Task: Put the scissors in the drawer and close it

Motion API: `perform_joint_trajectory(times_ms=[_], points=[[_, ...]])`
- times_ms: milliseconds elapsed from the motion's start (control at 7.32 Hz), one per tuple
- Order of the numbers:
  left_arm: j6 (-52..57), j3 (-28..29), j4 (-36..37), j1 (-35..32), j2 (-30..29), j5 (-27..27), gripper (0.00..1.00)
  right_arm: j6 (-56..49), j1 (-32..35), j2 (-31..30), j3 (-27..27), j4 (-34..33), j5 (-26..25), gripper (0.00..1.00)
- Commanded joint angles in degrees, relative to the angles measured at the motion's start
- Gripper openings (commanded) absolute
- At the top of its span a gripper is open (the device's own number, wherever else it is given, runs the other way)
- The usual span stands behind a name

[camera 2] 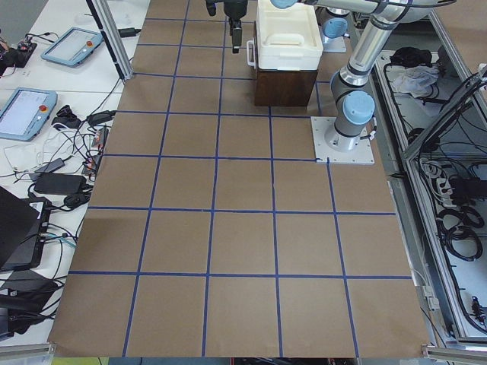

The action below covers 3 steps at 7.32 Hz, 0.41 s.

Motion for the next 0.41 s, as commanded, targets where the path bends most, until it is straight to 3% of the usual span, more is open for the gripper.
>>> perform_joint_trajectory(times_ms=[0, 273], points=[[0.45, 0.0, -0.09, -0.18, -0.24, 0.0, 1.0, 0.0, 0.0, -0.04, 0.01, -0.05, 0.18, 1.0], [1.16, 0.0, -0.09, -0.26, -0.42, 0.0, 1.0, 0.0, 0.0, -0.04, 0.01, 0.03, -0.34, 1.0]])
